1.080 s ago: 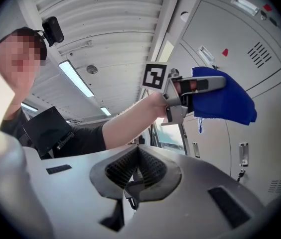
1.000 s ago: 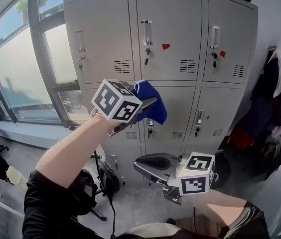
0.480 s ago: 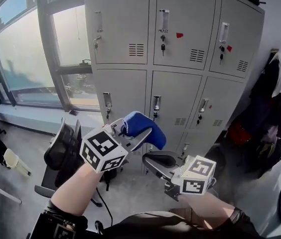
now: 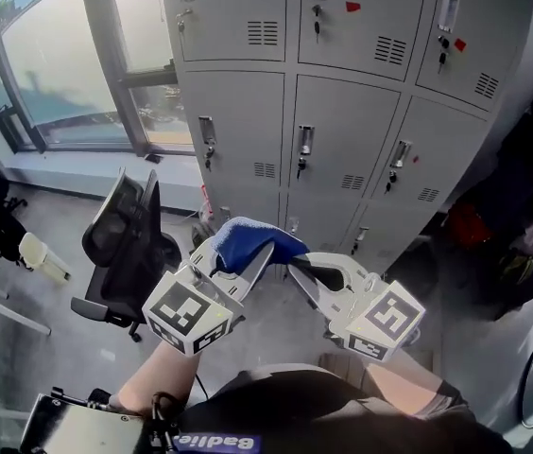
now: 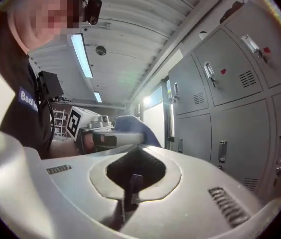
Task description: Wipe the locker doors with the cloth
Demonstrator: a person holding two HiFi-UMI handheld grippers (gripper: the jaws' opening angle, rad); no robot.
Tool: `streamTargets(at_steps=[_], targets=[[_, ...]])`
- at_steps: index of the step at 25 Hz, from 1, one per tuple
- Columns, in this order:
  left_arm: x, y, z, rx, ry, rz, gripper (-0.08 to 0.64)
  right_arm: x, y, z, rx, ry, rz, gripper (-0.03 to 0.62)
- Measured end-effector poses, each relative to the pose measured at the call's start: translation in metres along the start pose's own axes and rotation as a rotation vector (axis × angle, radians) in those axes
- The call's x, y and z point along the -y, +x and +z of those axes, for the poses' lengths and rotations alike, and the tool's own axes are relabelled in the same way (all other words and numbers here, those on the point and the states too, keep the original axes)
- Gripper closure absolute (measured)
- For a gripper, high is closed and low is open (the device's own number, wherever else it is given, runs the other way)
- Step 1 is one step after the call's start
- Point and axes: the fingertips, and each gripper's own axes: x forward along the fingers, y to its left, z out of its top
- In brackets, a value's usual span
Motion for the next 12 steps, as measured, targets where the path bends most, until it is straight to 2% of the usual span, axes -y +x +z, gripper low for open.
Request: streamTargets(at_steps=[4, 8, 12], targets=[[0.012, 0.003, -0.022, -0.012, -0.052, 0.015, 0.531, 0.008, -0.003, -0.016, -0.009, -0.033, -0.048, 0.591], [0.026, 0.007, -0.044, -0.021, -0.14, 0.001, 0.532, 0.016, -0.01, -0.029, -0.007, -0.046, -0.112, 0.591], [0.03, 0.011, -0.052, -0.025, -0.151, -0.004, 0.531, 0.027, -0.017, -0.036, -0.019, -0.058, -0.161, 0.591]])
